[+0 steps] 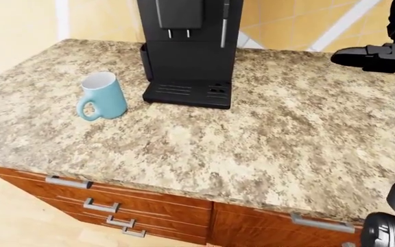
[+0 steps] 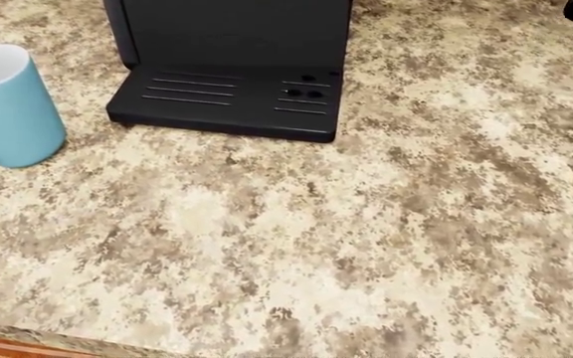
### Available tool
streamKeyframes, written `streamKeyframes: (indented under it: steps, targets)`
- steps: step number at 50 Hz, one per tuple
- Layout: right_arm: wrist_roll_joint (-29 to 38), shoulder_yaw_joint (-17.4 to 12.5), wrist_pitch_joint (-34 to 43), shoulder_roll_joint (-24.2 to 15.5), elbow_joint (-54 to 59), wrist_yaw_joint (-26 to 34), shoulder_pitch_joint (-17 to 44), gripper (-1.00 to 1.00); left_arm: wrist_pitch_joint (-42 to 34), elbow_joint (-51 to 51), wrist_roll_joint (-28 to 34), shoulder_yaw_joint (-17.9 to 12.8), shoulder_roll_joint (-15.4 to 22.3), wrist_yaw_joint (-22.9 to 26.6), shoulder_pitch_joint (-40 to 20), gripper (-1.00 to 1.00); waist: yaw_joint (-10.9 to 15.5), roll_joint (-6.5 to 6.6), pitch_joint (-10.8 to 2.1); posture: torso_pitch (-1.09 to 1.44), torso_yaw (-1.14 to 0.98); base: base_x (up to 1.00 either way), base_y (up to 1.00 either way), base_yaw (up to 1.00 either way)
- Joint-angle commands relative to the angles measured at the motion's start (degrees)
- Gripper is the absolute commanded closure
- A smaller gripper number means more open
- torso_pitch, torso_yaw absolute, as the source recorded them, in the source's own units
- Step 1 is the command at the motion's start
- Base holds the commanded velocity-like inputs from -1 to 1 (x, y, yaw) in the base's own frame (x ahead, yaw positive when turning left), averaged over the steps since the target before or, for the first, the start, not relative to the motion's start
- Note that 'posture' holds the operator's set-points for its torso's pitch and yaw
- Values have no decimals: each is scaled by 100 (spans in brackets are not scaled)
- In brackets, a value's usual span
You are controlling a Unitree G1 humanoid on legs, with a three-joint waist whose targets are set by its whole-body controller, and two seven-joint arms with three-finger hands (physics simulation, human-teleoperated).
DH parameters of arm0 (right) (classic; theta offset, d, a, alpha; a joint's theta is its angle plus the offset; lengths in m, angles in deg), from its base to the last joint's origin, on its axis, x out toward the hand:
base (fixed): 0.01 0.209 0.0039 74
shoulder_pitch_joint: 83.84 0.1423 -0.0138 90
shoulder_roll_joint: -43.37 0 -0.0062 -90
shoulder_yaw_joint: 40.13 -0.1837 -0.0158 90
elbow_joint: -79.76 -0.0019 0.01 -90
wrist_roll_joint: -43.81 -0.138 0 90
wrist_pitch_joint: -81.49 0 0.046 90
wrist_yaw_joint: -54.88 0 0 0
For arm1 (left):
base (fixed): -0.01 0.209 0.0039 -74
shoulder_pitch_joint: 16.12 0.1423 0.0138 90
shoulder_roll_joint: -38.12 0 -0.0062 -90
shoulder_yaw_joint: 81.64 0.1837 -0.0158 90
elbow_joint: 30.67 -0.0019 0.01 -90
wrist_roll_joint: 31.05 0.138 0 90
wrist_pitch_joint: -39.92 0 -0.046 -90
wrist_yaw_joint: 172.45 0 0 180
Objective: Pick the mug from under the coffee machine dispenser and place it on the counter.
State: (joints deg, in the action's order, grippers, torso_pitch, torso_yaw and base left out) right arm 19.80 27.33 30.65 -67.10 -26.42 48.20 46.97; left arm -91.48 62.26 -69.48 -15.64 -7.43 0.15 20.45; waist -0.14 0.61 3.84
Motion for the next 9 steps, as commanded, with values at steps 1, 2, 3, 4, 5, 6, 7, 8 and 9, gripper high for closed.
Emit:
streamKeyframes:
  steps: [1, 2, 3, 4, 5, 6, 7, 8, 9]
  targets:
    - [-28, -84, -136, -134, -134, -28, 184, -100, 254, 38, -56, -63, 255, -3, -272, -100, 2, 13, -140, 0, 0, 0, 0, 0]
    - [-42, -89, -125, -165, -121, -36, 218, -100, 314, -6, -46, -16, 349, 22, -351, -100, 0, 12, -136, 0, 0, 0, 0, 0]
    - [-58, -92, -114, -197, -108, -42, 254, -100, 354, -48, -61, 9, 414, 34, -422, -100, -1, 10, -132, 0, 0, 0, 0, 0]
    - [-80, -96, -94, -236, -98, -49, 299, -100, 391, -95, -67, 36, 479, 32, -492, -100, -2, 7, -128, 0, 0, 0, 0, 0]
    - [-98, -98, -86, -257, -95, -56, 314, -100, 427, -108, -77, 56, 513, 45, -506, -100, -3, 4, -125, 0, 0, 0, 0, 0]
    - [-112, -104, -88, -285, -82, -58, 332, -100, 430, -111, -105, 64, 562, 42, -545, -100, -4, 3, -120, 0, 0, 0, 0, 0]
    - [-126, -111, -89, -313, -74, -62, 348, -100, 497, -112, -87, 91, 632, 72, -582, -100, -4, 4, -115, 0, 0, 0, 0, 0]
    - [-142, -115, -86, -343, -67, -66, 368, -100, 490, -127, -139, 105, 685, 68, -666, -100, -3, 6, -111, 0, 0, 0, 0, 0]
    - [-158, -118, -78, -373, -59, -71, 393, -100, 582, -133, -92, 147, 747, 101, -688, -100, -3, 5, -110, 0, 0, 0, 0, 0]
